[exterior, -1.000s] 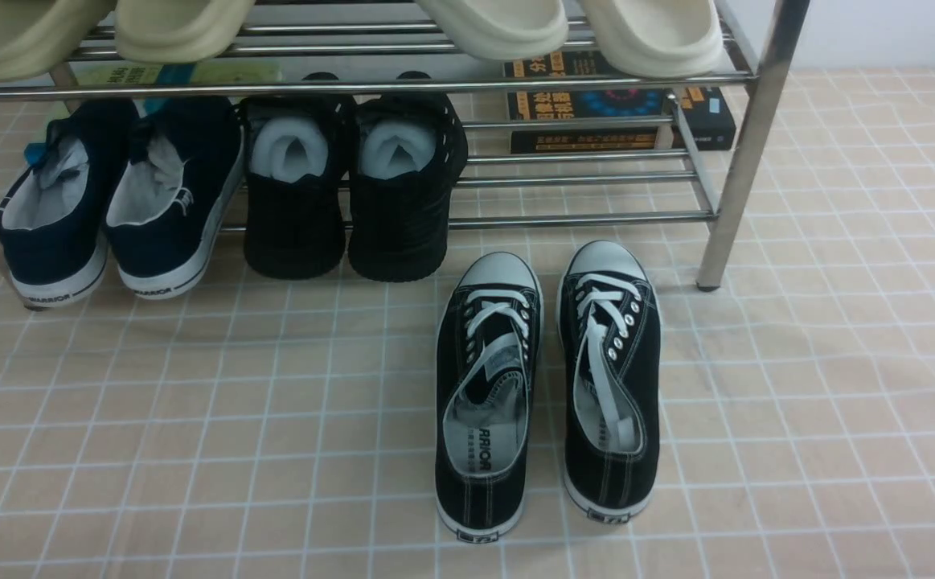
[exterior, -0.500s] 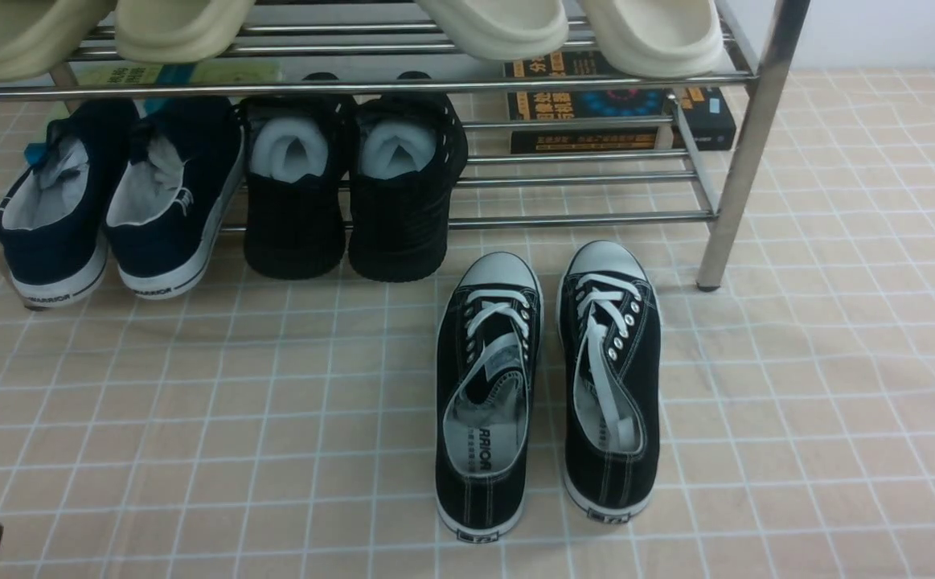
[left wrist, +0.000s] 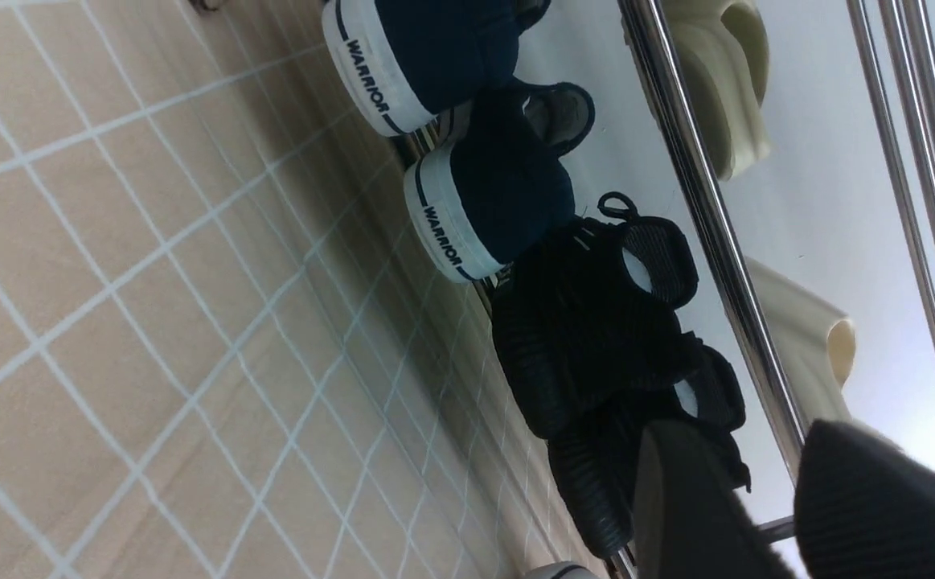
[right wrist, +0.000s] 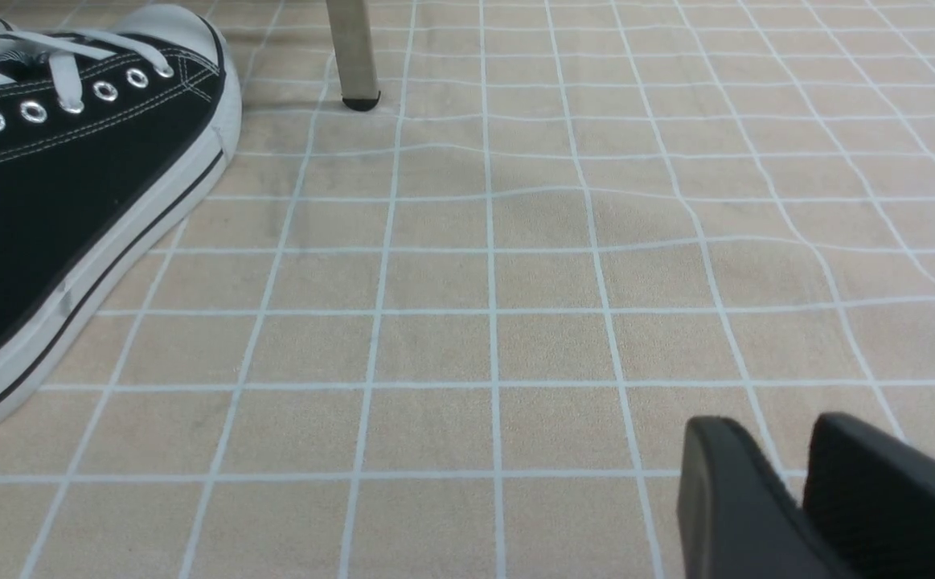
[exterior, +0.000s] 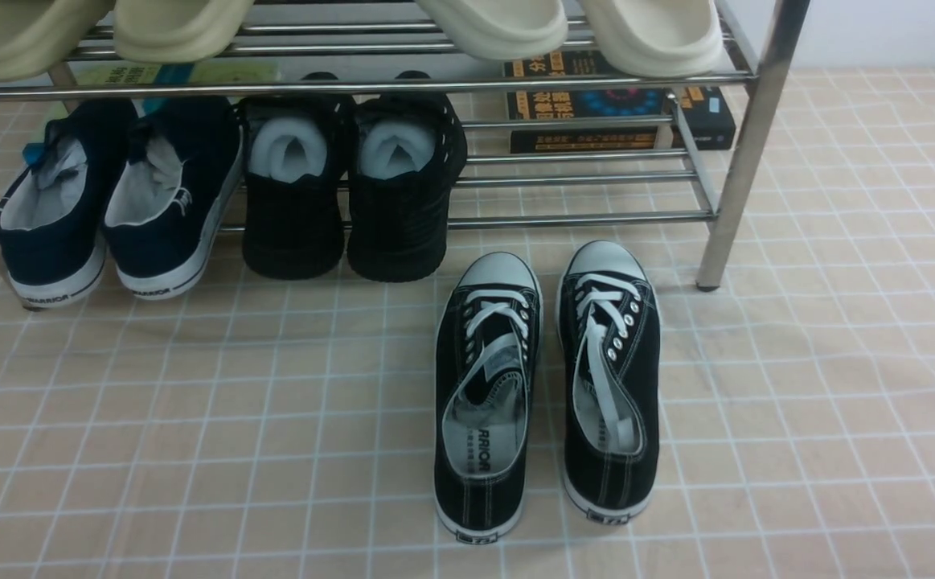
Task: Take the shoes off the shelf from the light coffee tablecloth by hand.
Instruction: 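Grasp the leftmost shoe on the bottom shelf of the shoe rack with the left gripper, then set the held shoe down on the floor in front of the rack with the left gripper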
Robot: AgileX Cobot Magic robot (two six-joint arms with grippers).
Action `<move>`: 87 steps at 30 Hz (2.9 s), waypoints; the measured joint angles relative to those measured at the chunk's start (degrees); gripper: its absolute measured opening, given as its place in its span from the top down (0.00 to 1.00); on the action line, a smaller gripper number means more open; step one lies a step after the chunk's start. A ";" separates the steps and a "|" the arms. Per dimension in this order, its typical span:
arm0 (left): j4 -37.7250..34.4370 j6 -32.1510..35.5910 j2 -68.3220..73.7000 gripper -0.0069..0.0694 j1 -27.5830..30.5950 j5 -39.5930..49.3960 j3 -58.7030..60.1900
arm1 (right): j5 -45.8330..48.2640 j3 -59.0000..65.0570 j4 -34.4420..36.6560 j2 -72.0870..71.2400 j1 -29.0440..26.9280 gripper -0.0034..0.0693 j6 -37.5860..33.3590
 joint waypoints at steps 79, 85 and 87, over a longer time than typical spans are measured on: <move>-5.70 61.66 106.84 0.86 13.08 48.94 -92.89 | 0.05 0.00 0.00 0.00 0.00 0.63 0.00; -4.68 61.66 98.89 0.86 13.08 58.81 -92.89 | 0.05 0.00 0.00 0.00 0.00 0.63 0.00; -3.65 61.66 94.88 0.86 13.08 62.46 -92.89 | 0.05 0.00 0.00 0.00 0.00 0.63 0.00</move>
